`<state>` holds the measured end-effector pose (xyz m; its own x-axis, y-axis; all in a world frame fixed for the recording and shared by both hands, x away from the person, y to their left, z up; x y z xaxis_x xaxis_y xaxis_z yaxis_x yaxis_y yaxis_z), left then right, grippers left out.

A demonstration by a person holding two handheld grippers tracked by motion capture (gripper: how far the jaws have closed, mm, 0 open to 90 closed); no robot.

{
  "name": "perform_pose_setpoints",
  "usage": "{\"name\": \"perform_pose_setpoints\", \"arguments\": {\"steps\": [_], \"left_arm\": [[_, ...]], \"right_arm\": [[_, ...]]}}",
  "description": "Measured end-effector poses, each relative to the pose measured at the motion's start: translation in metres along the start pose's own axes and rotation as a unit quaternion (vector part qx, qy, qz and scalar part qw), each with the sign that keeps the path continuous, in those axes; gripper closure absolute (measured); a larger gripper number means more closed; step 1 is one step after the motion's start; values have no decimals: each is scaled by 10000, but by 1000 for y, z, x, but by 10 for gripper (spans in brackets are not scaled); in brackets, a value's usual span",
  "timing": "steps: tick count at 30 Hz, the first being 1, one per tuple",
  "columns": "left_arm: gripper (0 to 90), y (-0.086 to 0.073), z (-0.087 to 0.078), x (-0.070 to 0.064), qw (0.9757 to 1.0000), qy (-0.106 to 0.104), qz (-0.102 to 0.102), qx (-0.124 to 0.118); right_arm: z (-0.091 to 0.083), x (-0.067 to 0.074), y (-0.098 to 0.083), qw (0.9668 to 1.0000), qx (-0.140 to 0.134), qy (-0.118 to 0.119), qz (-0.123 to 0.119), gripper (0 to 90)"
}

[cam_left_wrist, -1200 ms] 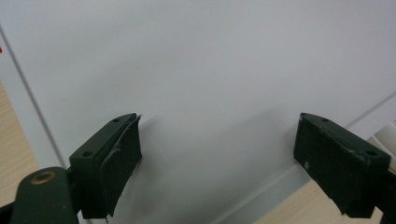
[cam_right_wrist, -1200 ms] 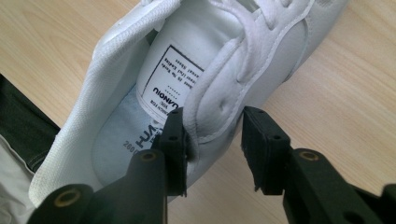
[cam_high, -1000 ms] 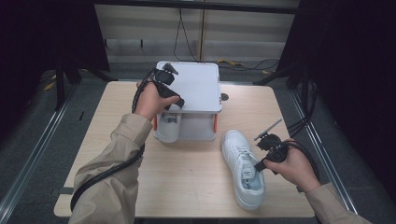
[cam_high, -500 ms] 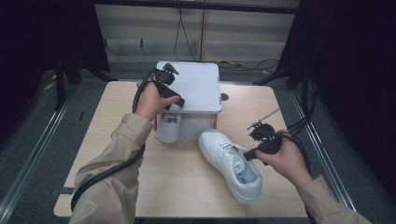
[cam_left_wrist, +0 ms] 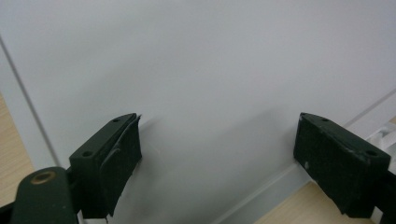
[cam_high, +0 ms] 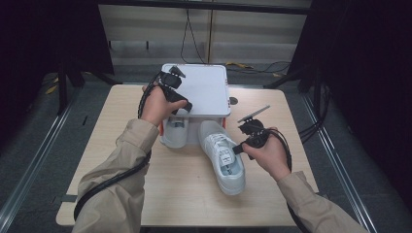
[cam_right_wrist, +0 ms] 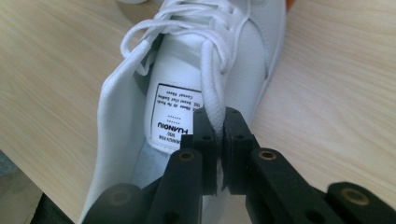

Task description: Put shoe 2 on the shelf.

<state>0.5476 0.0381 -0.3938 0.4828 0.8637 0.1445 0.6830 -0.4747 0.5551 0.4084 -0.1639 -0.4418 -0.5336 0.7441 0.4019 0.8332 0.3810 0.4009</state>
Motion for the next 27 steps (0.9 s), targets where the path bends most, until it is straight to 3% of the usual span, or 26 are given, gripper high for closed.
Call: {"name": "perform_pose_setpoints", "arguments": {"steps": [4, 9, 12, 13, 15, 17, 21, 22, 24, 26, 27], "left_arm": [[142, 0, 0, -1, 10000, 5, 16, -2], [142, 0, 0, -1, 10000, 13, 23, 2], [142, 0, 0, -2, 10000, 19, 13, 15], [141, 1, 0, -2, 10000, 11, 12, 16], [140, 1, 1, -2, 10000, 14, 16, 12], [140, 1, 1, -2, 10000, 20, 18, 22], [140, 1, 1, -2, 10000, 14, 61, 76], [140, 1, 1, -3, 10000, 13, 33, 82], [140, 1, 1, -3, 9999, 46, 28, 86], [140, 1, 1, -3, 10000, 43, 27, 81], [140, 1, 1, -3, 10000, 31, 27, 85]], "right_arm": [[10, 3, -9, 9996, 246, -89, -108, 842], [14, 2, -15, 9997, 169, 108, -166, 794], [11, 2, -16, 9991, 93, 304, -273, 667], [8, 5, -16, 9981, 85, 332, -519, 568], [4, 6, -17, 9980, 68, 268, -565, 558], [-4, 11, -19, 9965, 75, 207, -811, 521], [-15, 36, -27, 9900, 219, 388, -1342, 494], [-13, 45, -32, 9861, 467, 468, -1522, 461], [-5, 57, -40, 9823, 712, 630, -1616, 452], [5, 63, -45, 9771, 910, 689, -1793, 441], [9, 63, -47, 9765, 966, 678, -1805, 440]]}}
Point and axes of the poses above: each handheld gripper's, and its own axes: z roughly forward along the jaws, y roughly out of its top, x roughly to its left, the point moved 8 cm from there along z, roughly forward along the jaws, and after that the axes turned 15 degrees about y, right-handed, at the moved point
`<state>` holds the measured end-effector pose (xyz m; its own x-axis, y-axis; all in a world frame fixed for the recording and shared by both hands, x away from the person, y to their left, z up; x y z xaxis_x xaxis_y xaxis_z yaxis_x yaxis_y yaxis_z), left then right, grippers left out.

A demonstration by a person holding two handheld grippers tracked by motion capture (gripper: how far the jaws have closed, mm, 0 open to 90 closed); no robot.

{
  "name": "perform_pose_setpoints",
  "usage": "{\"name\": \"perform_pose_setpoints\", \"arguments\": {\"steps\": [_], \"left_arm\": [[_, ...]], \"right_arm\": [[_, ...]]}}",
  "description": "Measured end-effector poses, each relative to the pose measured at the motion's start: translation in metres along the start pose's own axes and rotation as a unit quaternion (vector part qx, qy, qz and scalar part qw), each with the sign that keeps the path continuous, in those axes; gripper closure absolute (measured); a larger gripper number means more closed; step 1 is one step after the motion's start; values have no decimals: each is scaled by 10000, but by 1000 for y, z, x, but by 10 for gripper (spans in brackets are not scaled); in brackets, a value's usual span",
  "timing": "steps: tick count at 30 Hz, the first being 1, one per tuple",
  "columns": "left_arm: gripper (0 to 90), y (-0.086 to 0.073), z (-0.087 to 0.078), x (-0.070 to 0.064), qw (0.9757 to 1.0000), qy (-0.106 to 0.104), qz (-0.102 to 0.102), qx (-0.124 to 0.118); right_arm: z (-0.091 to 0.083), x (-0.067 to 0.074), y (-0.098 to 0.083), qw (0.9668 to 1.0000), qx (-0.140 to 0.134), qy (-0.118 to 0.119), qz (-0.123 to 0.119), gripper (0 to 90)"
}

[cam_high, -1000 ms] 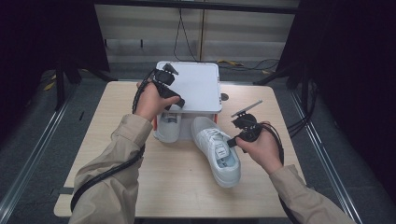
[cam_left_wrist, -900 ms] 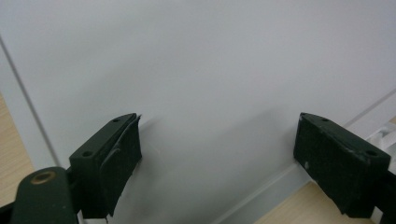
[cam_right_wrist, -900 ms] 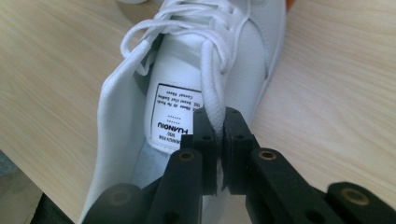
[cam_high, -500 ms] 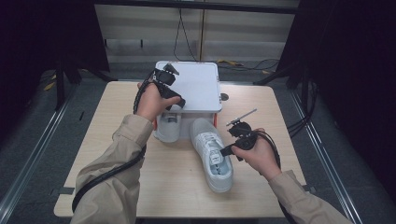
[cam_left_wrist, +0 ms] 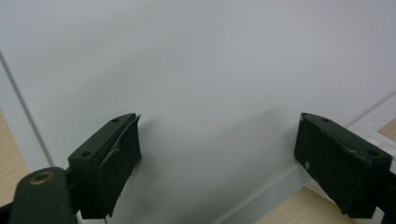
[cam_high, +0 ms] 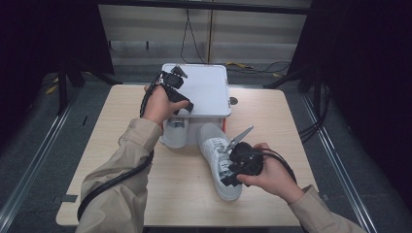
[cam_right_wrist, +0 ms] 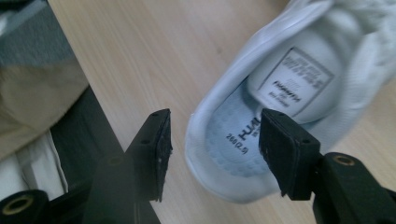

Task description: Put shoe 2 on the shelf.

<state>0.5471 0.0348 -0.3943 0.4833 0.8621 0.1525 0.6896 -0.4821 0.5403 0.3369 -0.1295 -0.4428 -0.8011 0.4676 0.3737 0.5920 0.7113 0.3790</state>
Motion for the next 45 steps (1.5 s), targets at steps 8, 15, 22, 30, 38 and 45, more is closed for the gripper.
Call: {"name": "perform_pose_setpoints", "arguments": {"steps": [8, 15, 22, 30, 38, 45], "left_arm": [[140, 0, 0, 1, 10000, -17, 12, -10], [140, 0, 0, 0, 10000, 6, -2, -38], [141, 0, 0, 1, 10000, -7, -9, -58], [143, 0, 0, 0, 9999, -23, -40, -103], [145, -1, 0, 0, 9999, -41, -2, -140], [151, 2, 1, -1, 9999, -8, -46, -133]], "right_arm": [[22, -9, -10, 9988, 484, 52, -38, 494], [39, -5, -15, 9963, 812, 255, -102, 759], [35, 10, 2, 9985, 516, 114, -174, 791], [33, 11, 26, 9989, 388, -62, -263, 787], [33, -10, 50, 9986, 149, -390, -327, 785], [39, -18, 64, 9983, 136, -344, -446, 782]]}}
Point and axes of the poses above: each handheld gripper's, and its own axes: z roughly forward along the jaws, y roughly out of its top, x roughly to its left, the point moved 8 cm from there along z, roughly forward along the jaws, and after that the axes turned 15 degrees about y, right-handed, at the moved point
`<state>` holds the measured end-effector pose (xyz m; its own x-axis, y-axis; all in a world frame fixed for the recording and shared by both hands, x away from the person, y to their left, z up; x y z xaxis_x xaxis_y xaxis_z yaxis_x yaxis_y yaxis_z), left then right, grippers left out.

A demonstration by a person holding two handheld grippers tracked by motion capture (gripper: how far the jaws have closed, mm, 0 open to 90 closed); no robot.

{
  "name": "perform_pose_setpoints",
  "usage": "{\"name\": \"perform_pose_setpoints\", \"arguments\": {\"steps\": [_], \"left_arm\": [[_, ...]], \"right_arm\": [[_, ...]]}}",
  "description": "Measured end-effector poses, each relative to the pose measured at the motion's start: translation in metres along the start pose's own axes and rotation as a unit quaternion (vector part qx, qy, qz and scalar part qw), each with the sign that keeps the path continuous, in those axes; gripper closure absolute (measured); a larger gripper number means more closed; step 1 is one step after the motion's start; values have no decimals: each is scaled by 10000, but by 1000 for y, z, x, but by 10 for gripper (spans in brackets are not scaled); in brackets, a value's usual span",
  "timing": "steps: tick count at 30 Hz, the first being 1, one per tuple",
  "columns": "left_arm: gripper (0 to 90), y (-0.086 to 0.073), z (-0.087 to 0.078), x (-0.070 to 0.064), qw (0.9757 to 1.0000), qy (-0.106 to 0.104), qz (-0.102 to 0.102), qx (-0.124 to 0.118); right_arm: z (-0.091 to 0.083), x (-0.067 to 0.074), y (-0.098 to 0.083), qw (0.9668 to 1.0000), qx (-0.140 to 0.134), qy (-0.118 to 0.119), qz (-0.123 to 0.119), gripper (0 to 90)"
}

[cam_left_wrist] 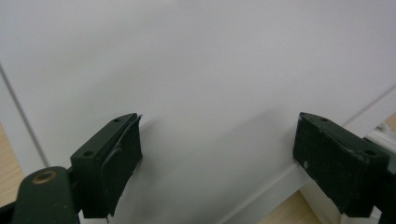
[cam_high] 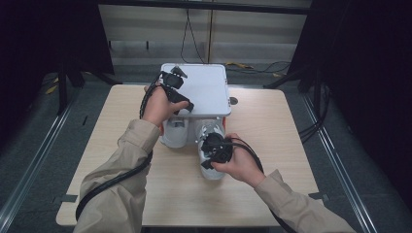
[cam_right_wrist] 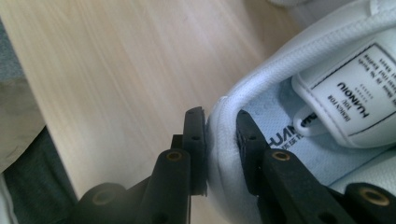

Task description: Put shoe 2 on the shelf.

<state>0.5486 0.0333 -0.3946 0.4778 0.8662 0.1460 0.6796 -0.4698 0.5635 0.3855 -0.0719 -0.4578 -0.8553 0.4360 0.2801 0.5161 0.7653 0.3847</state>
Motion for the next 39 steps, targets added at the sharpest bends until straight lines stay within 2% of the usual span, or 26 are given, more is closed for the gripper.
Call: {"name": "perform_pose_setpoints", "arguments": {"steps": [3, 4, 6, 8, 10, 12, 15, 16, 17, 19, 20, 21, 22, 23, 24, 27, 28, 29, 31, 32, 33, 34, 35, 36, 37, 39], "left_arm": [[151, 1, 0, 0, 10000, -23, 33, 17], [151, 0, 0, 1, 10000, -33, 43, 23], [151, 1, 0, 1, 10000, -37, 57, 25], [151, 1, 0, 0, 10000, -40, 74, 36], [151, 1, 0, 0, 10000, -36, 59, 23], [151, 0, 0, 1, 10000, -39, 57, 19], [151, 0, 0, 0, 10000, -38, 63, 20], [151, 0, 0, 1, 10000, -34, 67, 19], [151, 1, 1, 1, 10000, -39, 75, 29], [151, 1, 1, 1, 9999, -42, 106, 46], [152, 1, 1, 1, 9999, -48, 85, 35], [151, 0, 1, 1, 10000, -44, 83, 33], [151, 0, 1, 1, 10000, -47, 76, 20], [151, 0, 1, 1, 10000, -49, 83, 19], [152, 0, 1, 2, 10000, -51, 75, 12], [151, 0, 0, 1, 10000, -39, 68, -5], [152, 0, 0, 1, 10000, -43, 59, -17], [151, 0, 1, 1, 10000, -42, 58, -18], [151, 0, 1, 1, 10000, -47, 66, -1], [151, 1, 1, 1, 10000, -42, 57, 4], [151, 1, 0, 1, 10000, -40, 65, 28], [151, 1, 0, 0, 10000, -38, 75, 41], [151, 1, 1, 0, 10000, -38, 78, 36], [150, 1, 1, 0, 10000, -32, 52, 32], [150, 1, 1, 0, 10000, -35, 54, 23], [150, 0, 0, 1, 10000, -41, 56, 5]], "right_arm": [[2, 1, 4, 9998, 80, -82, -190, 780], [2, 2, 3, 9999, 79, -47, -145, 779], [1, 6, 6, 9996, -12, 39, -284, 781], [0, 5, 7, 9994, 54, -34, -345, 781], [2, -3, 9, 9993, 16, -132, -346, 779], [6, -14, 8, 9989, 106, -252, -385, 779], [11, -30, 10, 9992, 39, -290, -267, 766], [13, -36, 13, 9991, -42, -327, -279, 759], [15, -39, 16, 9992, -160, -210, -302, 752], [14, -48, 23, 9986, -362, -266, -275, 727], [12, -51, 25, 9980, -474, -306, -285, 698], [12, -51, 25, 9983, -441, -315, -227, 618], [10, -52, 23, 9982, -390, -431, -166, 511], [6, -51, 22, 9976, -339, -575, -186, 468], [1, -48, 20, 9973, -294, -627, -245, 385], [-14, -35, 14, 9954, -514, -772, -227, 340], [-21, -31, 12, 9938, -673, -855, -220, 351], [-29, -23, 4, 9936, -727, -868, 3, 435], [-35, -8, -6, 9938, -912, -618, 177, 527], [-38, -5, -10, 9932, -936, -649, 223, 680], [-35, -2, -17, 9947, -797, -618, 178, 674], [-27, 1, -24, 9973, -502, -422, 331, 670], [-16, 1, -29, 9982, -314, -219, 460, 676], [-3, -1, -33, 9987, -138, -126, 477, 679], [4, -3, -34, 9986, -88, -143, 496, 677], [15, -16, -28, 9974, -321, -356, 532, 710]]}}
Point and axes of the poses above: each handheld gripper's, and its own axes: z roughly forward along the jaws, y roughly out of its top, x roughly to its left, the point moved 8 cm from there along z, roughly forward along the jaws, and after that the axes turned 15 degrees about y, right-handed, at the moved point
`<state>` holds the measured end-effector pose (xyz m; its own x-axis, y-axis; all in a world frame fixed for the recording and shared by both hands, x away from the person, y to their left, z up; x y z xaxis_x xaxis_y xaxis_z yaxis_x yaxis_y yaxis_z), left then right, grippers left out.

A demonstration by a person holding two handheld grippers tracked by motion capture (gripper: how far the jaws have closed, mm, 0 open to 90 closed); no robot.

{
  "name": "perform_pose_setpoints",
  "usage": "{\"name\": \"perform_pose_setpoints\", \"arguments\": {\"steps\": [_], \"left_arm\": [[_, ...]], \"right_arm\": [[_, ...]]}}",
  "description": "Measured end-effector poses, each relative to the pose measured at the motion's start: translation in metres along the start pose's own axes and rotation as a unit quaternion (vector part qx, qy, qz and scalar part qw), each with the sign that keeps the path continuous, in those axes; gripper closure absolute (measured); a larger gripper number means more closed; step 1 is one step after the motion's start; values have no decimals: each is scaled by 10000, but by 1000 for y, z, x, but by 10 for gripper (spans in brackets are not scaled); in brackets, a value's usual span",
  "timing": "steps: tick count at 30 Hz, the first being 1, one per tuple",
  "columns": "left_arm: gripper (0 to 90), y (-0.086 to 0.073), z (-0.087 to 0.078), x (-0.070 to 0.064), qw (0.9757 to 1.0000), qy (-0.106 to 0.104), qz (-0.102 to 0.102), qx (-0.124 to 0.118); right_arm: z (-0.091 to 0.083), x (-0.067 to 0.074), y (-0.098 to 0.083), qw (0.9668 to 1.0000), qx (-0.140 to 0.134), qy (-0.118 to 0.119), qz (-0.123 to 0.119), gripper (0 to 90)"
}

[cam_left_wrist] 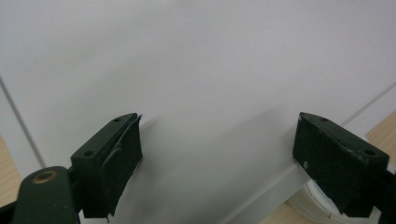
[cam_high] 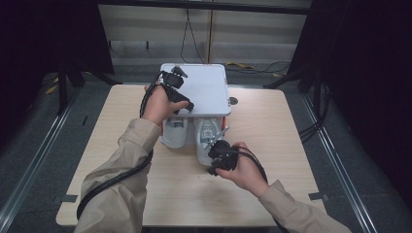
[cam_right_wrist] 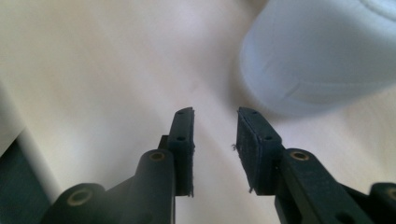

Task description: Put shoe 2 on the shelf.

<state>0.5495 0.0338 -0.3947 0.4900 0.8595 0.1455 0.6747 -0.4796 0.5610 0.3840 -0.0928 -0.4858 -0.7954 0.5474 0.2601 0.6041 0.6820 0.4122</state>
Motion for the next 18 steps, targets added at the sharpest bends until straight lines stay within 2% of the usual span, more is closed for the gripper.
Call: {"name": "perform_pose_setpoints", "arguments": {"steps": [1, 2, 3, 4, 5, 6, 8, 9, 10, 11, 12, 14, 15, 16, 17, 18], "left_arm": [[150, 0, 0, 0, 10000, 9, -16, -19], [150, 0, 0, 0, 10000, 1, 5, -32], [150, 0, 0, 0, 10000, 6, 8, -35], [150, 0, 0, 0, 10000, 9, -4, -39], [150, 0, 0, 0, 10000, -5, -17, -49], [150, 0, 0, 0, 10000, -1, -18, -51], [150, 0, 0, 0, 10000, 12, -35, -70], [151, 0, 0, 1, 9999, 21, -41, -96], [151, 0, 0, 2, 9999, -13, -75, -120], [159, 0, -1, 2, 9999, -24, -57, -113], [169, -1, -2, 3, 9999, -39, -56, -86], [186, -3, -6, 4, 9998, -125, -170, 26], [194, -5, -9, 3, 9996, -160, -201, 77], [196, -8, -13, 2, 9998, -135, -74, 107], [193, -10, -18, 0, 9999, -115, 27, 99], [195, -11, -21, -1, 9999, -124, 25, 70]], "right_arm": [[1, -8, 6, 9997, -147, -175, 16, 770], [1, -14, 10, 9995, -257, -56, 184, 844], [0, -18, 15, 9984, -499, 58, 247, 876], [-2, -25, 20, 9977, -619, -110, 249, 890], [-4, -36, 24, 9963, -681, -475, 209, 829], [-3, -45, 27, 9948, -704, -707, 215, 812], [-2, -68, 29, 9895, -773, -1188, 271, 758], [-2, -74, 30, 9890, -875, -1132, 362, 706], [-1, -74, 31, 9897, -989, -937, 445, 642], [-1, -72, 31, 9899, -1114, -715, 511, 538], [-2, -69, 28, 9905, -1092, -713, 427, 429], [-4, -58, 20, 9942, -913, -499, 285, 383], [-7, -52, 16, 9947, -939, -348, 248, 348], [-11, -47, 11, 9950, -954, -240, 157, 321], [-16, -44, 5, 9951, -949, -210, 163, 286], [-21, -43, -3, 9953, -913, -254, 189, 252]]}}
Point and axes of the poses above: each handheld gripper's, and its own axes: z roughly forward along the jaws, y roughly out of its top, x roughly to its left, the point moved 8 cm from there along z, roughly forward along the jaws, and after that the axes turned 15 degrees about y, right-handed, at the moved point
